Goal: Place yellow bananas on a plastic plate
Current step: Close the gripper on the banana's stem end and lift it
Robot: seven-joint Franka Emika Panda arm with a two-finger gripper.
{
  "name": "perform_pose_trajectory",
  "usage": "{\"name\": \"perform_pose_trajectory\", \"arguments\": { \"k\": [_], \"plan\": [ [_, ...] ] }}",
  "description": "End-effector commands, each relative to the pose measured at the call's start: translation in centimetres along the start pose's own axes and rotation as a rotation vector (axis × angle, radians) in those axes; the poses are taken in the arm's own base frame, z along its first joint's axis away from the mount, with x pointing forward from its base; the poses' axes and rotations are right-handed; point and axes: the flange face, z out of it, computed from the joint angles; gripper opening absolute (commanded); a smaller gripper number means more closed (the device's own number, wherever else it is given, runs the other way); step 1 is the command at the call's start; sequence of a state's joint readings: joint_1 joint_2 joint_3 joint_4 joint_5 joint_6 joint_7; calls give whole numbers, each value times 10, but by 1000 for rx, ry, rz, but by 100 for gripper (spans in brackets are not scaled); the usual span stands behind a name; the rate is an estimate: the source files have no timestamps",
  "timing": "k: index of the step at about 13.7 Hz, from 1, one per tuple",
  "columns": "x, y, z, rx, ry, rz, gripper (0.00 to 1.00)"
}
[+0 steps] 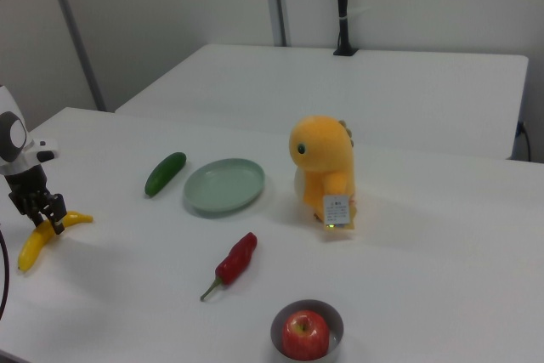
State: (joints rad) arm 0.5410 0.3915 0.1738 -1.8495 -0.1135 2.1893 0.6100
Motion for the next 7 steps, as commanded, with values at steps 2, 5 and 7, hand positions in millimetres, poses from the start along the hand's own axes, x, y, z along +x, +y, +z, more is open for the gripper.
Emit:
{"name": "perform_pose_trajectory", "arguments": {
  "k": [2, 5, 7],
  "plan": [
    [2, -6, -3, -4, 66, -14, 0],
    [8, -1, -8, -7, 87, -15, 0],
    [16, 10, -15, -4, 99, 5, 0]
  ]
}}
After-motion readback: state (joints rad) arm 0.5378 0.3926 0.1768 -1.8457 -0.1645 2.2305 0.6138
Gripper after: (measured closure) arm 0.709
